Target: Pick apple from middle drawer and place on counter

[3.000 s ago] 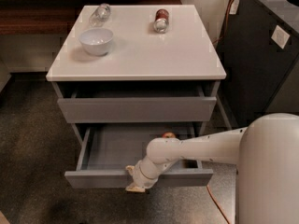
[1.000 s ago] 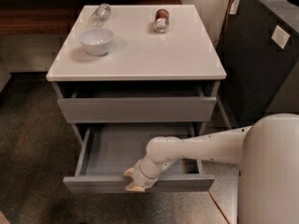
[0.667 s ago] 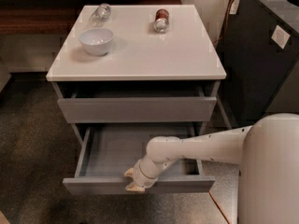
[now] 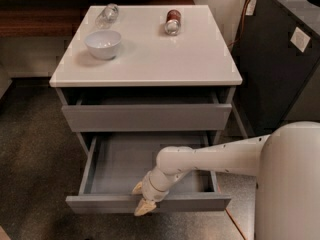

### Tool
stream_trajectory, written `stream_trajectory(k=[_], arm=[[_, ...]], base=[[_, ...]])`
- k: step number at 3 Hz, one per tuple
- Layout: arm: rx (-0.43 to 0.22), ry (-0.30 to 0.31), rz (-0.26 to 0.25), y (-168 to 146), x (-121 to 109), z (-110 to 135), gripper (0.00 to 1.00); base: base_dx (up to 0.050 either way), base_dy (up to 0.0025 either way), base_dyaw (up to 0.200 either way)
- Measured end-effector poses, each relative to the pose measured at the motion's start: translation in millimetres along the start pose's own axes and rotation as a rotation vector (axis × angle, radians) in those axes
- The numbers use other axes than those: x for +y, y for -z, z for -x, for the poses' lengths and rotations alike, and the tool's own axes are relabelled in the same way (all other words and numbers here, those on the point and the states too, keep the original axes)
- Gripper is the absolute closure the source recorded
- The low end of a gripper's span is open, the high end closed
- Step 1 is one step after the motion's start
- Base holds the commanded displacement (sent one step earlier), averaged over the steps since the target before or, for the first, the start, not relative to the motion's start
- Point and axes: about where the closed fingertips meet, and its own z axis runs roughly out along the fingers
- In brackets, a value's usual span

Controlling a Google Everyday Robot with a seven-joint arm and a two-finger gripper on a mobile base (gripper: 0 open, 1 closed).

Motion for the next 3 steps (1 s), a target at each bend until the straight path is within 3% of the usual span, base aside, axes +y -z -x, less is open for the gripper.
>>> stream_trajectory(k=[1, 2, 3], arm=[[0.000, 0.000, 0.000, 2, 0, 2, 0.00], [0.000, 0.000, 0.000, 2, 0, 2, 0.00], [0.008, -0.030, -0.077, 19, -7, -2, 0.00]], base=[[0.000, 0.00000, 0.000], [0.000, 0.00000, 0.000], [0.000, 0.00000, 0.000]])
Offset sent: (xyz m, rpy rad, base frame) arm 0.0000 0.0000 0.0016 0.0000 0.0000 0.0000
